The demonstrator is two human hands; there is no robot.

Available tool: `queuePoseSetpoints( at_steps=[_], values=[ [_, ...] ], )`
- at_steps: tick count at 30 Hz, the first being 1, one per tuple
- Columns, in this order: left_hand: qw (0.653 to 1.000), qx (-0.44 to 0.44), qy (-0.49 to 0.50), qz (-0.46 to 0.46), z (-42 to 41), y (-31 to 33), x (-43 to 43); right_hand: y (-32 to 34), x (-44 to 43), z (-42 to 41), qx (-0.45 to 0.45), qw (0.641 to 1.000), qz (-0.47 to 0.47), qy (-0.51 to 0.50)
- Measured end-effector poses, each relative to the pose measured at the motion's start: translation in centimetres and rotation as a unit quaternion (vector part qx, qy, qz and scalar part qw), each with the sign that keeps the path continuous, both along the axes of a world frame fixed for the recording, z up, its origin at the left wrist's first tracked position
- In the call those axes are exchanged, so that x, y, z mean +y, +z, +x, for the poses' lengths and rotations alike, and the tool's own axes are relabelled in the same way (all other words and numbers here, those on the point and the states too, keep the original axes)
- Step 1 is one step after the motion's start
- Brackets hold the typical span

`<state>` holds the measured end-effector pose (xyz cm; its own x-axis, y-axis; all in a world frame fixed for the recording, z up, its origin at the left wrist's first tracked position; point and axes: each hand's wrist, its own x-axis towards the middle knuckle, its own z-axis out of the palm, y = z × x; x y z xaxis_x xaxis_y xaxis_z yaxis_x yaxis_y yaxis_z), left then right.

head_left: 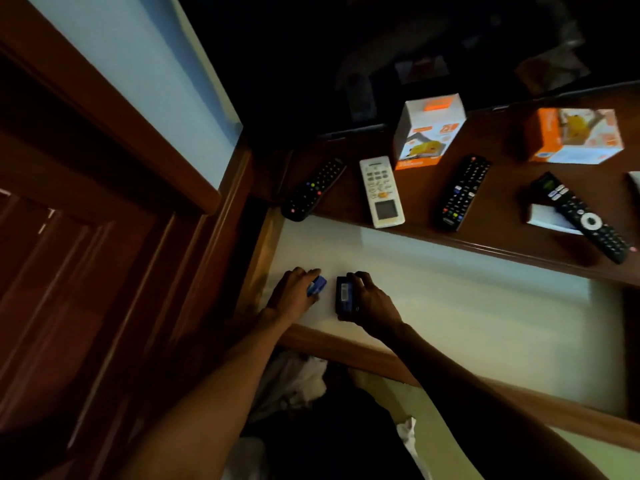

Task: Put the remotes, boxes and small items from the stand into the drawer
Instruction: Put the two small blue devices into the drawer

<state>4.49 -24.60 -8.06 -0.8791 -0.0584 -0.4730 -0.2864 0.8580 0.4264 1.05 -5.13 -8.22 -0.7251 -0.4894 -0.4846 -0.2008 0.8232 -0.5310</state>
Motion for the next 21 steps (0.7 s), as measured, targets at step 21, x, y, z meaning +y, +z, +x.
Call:
queuePoseSetpoints(
  at_steps=[21],
  values=[
    [0.903, 0.011, -0.309, -0.299, 0.2, 3.8, -6.6, -2.5, -7.2, 1.4, -0.066, 0.992, -0.109, -0.007]
  ],
)
